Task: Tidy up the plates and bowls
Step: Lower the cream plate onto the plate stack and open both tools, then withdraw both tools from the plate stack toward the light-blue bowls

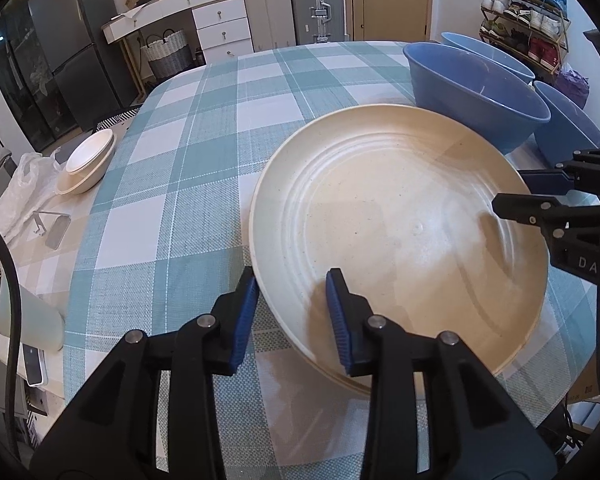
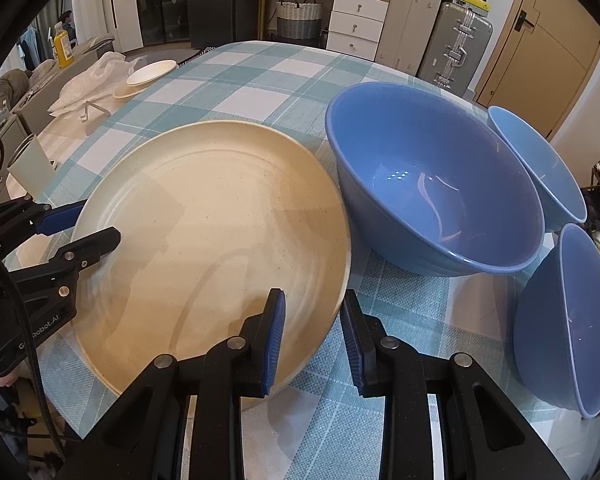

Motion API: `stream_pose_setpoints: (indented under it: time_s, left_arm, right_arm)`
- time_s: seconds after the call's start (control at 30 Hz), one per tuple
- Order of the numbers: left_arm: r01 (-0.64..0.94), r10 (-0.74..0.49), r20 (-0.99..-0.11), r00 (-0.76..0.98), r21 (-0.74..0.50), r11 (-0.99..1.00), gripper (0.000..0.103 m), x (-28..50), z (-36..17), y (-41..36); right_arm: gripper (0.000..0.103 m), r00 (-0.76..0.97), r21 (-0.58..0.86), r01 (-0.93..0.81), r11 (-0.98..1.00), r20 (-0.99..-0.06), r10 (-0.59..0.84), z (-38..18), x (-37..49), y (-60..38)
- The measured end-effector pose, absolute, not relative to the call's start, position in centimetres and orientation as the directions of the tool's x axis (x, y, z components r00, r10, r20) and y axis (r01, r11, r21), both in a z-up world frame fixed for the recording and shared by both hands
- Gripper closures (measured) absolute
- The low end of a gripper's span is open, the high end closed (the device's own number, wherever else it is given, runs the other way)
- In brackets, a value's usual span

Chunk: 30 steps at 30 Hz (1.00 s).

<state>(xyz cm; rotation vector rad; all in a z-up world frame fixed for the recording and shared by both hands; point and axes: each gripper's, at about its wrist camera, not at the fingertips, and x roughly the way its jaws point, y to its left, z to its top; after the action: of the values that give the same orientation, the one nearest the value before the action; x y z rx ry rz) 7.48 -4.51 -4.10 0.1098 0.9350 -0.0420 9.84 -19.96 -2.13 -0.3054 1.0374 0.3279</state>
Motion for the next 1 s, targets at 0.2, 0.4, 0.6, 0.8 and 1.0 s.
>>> stream_pose_setpoints:
  time_s: [0.2, 0.4, 0.6, 0.8, 1.0]
  left_arm:
    - [0.100, -0.009, -0.817, 0.577, 0.060, 0.993, 0.069, 7.4, -4.0, -4.4]
    - [0.099, -0.022, -0.821, 0.571, 0.043, 0.994, 0.068, 7.4, -4.1, -4.3]
    - [0.108, -0.063, -0.825, 0.561, -0.003, 0.994, 0.060, 7.5, -4.1, -3.9]
    - [0.101, -0.096, -0.812, 0.576, -0.046, 0.994, 0.034, 7.3, -3.2, -3.3]
    - [0.082, -0.118, -0.786, 0.606, -0.087, 0.993, 0.026, 6.8, -1.6, -2.3]
  right_arm:
    - [0.070, 0.458, -0.077, -0.411, 0.908, -0.879, 0.133, -2.2, 9.8, -20.0]
    - [0.069, 0.457, -0.077, -0.411, 0.908, -0.880, 0.133, -2.2, 9.8, -19.9]
    - [0.064, 0.445, -0.057, -0.414, 0.909, -0.884, 0.147, -2.3, 9.8, -20.0]
    - [0.045, 0.457, -0.040, -0.411, 0.911, -0.873, 0.168, -1.7, 9.6, -20.0]
    - [0.020, 0.479, 0.010, -0.409, 0.912, -0.849, 0.224, -0.2, 9.0, -20.5]
